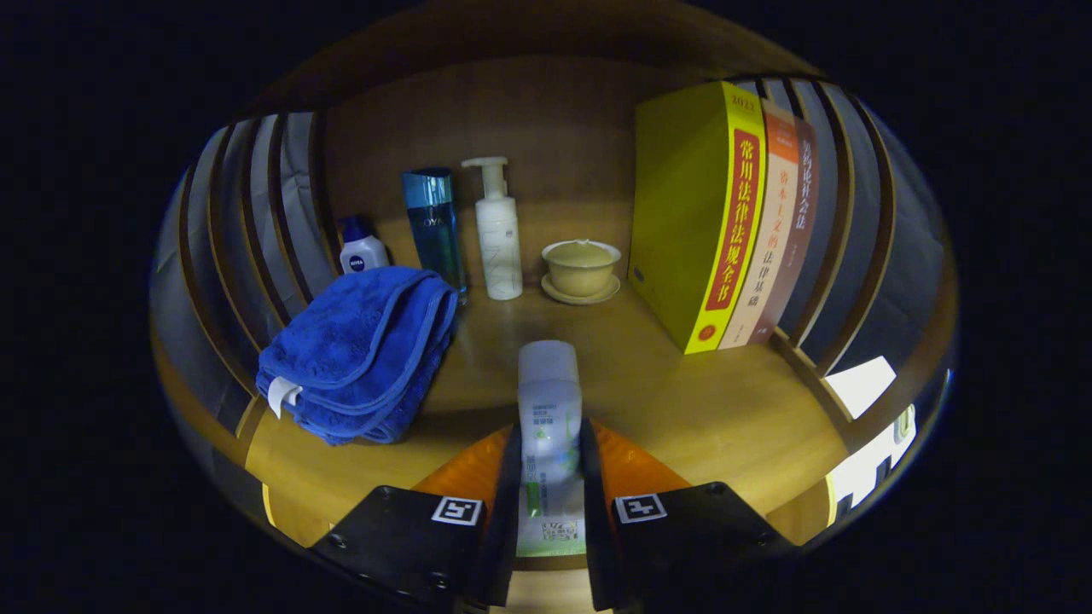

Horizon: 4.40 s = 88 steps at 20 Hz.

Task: Pull open the drawer, take out the items inside it, and place them on the countertop above the cabinet.

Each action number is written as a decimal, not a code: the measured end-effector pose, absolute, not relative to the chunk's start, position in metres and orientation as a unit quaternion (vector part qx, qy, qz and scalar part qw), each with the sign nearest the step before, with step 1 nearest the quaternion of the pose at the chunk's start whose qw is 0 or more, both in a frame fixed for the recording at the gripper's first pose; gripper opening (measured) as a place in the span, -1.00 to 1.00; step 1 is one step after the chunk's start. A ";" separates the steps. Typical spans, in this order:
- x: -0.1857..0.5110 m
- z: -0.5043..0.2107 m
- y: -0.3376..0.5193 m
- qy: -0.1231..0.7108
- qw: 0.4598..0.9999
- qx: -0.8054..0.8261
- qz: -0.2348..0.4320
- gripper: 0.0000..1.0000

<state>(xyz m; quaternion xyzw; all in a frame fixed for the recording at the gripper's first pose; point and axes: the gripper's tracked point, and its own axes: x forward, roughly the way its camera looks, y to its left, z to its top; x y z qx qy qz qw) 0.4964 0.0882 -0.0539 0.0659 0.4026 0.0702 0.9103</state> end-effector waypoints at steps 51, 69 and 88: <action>0.248 0.120 0.065 0.060 0.995 0.077 0.026 0.99; 0.144 -0.001 0.068 0.125 0.988 0.073 0.060 0.96; 0.168 -0.085 0.073 0.174 0.981 0.067 0.055 0.95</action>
